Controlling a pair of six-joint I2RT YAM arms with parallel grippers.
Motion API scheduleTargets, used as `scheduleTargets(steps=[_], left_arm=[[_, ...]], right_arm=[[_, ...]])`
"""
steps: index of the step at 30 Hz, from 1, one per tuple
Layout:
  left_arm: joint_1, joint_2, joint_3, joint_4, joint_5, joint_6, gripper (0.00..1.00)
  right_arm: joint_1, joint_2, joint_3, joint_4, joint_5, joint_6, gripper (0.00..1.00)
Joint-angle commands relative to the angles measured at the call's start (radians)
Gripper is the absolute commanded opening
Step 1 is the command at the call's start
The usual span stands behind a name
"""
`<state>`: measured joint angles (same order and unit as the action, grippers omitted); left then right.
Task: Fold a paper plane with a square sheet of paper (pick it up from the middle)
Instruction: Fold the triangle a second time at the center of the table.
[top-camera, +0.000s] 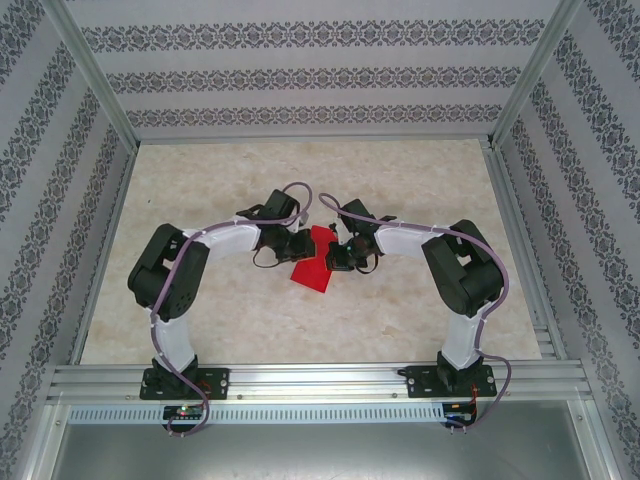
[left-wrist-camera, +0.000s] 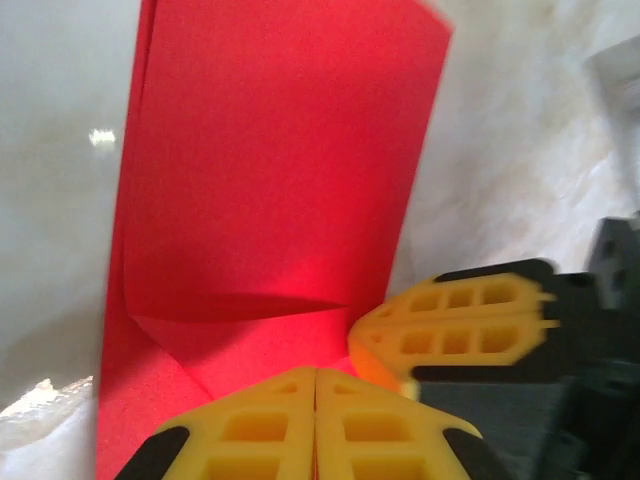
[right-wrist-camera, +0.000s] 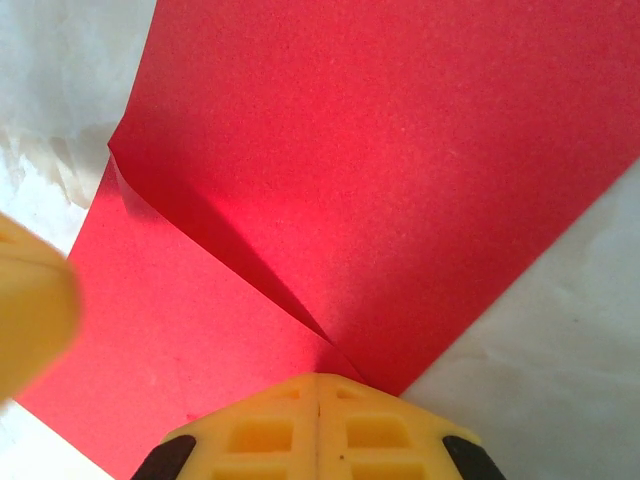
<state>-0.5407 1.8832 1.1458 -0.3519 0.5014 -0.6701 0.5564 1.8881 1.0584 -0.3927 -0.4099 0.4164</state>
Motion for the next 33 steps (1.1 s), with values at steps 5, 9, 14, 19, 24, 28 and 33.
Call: scheduleTargets(steps=[5, 9, 14, 19, 24, 28, 33], left_arm=[[-0.009, 0.077, 0.01, -0.036, -0.05, -0.003, 0.08], [0.006, 0.087, 0.003, -0.072, -0.144, -0.008, 0.08], [0.043, 0.086, -0.022, -0.061, -0.141, -0.038, 0.08], [0.085, 0.073, -0.013, -0.062, -0.139, -0.043, 0.09], [0.104, 0.095, 0.056, -0.096, -0.133, -0.012, 0.09], [0.113, 0.118, 0.091, -0.125, -0.142, 0.018, 0.09], [0.118, 0.074, 0.099, -0.136, -0.128, 0.063, 0.1]], right_arm=[[-0.001, 0.121, -0.07, -0.138, 0.192, -0.024, 0.05], [-0.001, 0.135, -0.073, -0.146, 0.209, -0.028, 0.05], [0.012, 0.17, -0.061, -0.184, 0.274, -0.034, 0.05], [0.023, 0.198, -0.046, -0.213, 0.319, -0.024, 0.05], [0.023, 0.198, -0.043, -0.212, 0.318, -0.024, 0.05], [0.021, 0.195, -0.044, -0.211, 0.316, -0.026, 0.05], [0.022, 0.178, -0.049, -0.196, 0.287, -0.025, 0.05]])
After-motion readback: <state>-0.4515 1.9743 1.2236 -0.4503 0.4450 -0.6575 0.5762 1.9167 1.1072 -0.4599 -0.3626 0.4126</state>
